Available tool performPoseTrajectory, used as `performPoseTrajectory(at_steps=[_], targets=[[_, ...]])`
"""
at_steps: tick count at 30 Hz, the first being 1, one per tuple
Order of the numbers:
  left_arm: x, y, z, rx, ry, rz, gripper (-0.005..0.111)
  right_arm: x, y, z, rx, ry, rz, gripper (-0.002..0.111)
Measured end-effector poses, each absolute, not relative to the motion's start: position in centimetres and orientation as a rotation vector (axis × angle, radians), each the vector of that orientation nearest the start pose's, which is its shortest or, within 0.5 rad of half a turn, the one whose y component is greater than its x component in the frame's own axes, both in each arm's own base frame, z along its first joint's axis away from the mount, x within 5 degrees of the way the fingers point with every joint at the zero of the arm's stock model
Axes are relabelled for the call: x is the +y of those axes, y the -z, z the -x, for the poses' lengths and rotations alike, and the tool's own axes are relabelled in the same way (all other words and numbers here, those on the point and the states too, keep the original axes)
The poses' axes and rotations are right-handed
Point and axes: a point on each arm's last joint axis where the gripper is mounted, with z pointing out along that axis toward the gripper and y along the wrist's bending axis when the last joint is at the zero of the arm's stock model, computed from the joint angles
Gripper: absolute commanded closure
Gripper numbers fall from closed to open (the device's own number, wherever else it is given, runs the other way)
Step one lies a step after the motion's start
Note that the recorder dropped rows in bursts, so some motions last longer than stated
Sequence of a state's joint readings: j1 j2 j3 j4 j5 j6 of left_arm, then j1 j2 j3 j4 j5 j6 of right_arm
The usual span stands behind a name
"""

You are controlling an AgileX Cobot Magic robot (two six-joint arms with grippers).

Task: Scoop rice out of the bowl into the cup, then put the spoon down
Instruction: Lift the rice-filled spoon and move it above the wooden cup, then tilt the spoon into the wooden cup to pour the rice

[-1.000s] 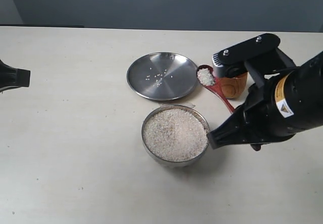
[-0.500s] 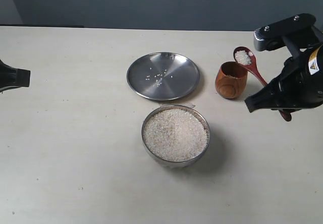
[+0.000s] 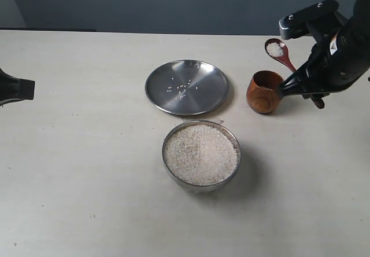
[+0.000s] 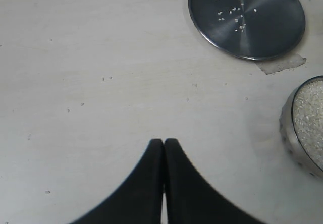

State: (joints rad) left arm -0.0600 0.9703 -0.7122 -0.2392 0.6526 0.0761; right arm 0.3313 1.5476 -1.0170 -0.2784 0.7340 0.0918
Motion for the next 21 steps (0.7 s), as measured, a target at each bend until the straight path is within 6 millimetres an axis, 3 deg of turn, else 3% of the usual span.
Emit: performPoseTrajectory(at_steps=[11, 21], targets=[[-2.4, -29.2, -18.4, 2.385, 0.255, -0.003, 0.106, 8.1, -20.6, -31.2, 2.704, 0.37, 0.708, 0.109], [-2.4, -29.2, -18.4, 2.385, 0.255, -0.003, 0.106, 7.9, -20.3, -31.4, 2.66, 0.573, 0.88, 0.109]])
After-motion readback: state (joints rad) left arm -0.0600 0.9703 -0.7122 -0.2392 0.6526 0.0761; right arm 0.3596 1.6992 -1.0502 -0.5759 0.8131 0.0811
